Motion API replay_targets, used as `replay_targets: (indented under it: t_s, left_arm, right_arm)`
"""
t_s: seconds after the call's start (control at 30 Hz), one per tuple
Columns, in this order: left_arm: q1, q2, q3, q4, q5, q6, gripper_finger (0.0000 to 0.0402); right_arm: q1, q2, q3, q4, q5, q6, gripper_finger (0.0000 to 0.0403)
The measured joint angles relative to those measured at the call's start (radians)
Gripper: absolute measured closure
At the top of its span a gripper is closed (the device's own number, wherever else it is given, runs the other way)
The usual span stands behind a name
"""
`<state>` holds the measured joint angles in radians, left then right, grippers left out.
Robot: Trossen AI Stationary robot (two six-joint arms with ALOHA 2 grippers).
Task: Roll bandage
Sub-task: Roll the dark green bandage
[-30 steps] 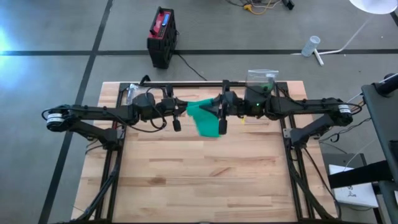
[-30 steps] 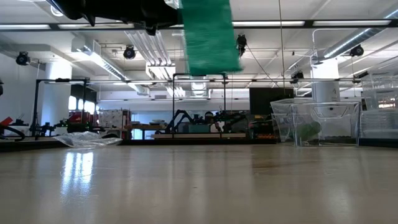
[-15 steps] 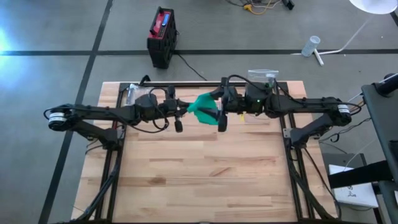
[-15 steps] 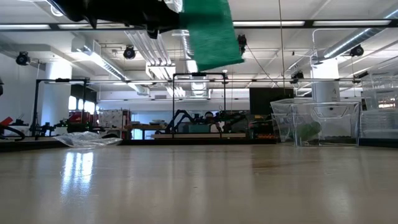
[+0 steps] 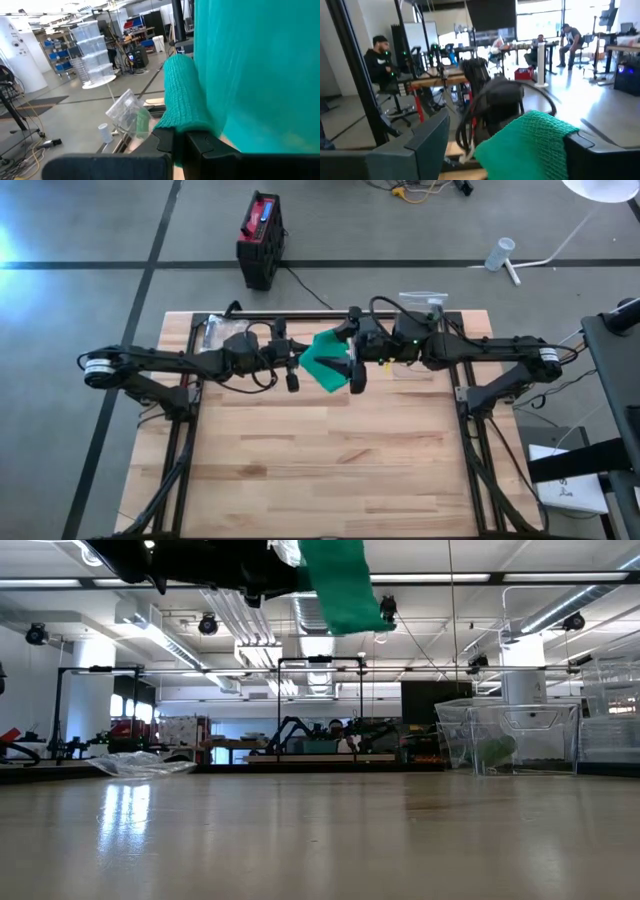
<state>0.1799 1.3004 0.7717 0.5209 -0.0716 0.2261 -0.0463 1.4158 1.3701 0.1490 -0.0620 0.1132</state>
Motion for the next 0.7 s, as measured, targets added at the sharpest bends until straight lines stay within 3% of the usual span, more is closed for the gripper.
replay_targets:
  t_s: [0.57,0.7]
  left_arm:
    - [0.002,0.063,0.0,0.014,-0.024,0.019,0.0401]
    - [-0.009,0.067,0.0,0.017,0.048,0.031,0.0402]
  right_arm:
    - [-0.066,0.0,0.0,0.026,0.002,0.137,0.0141]
    - [-0.102,0.0,0.0,0.016,0.048,0.099,0.0139]
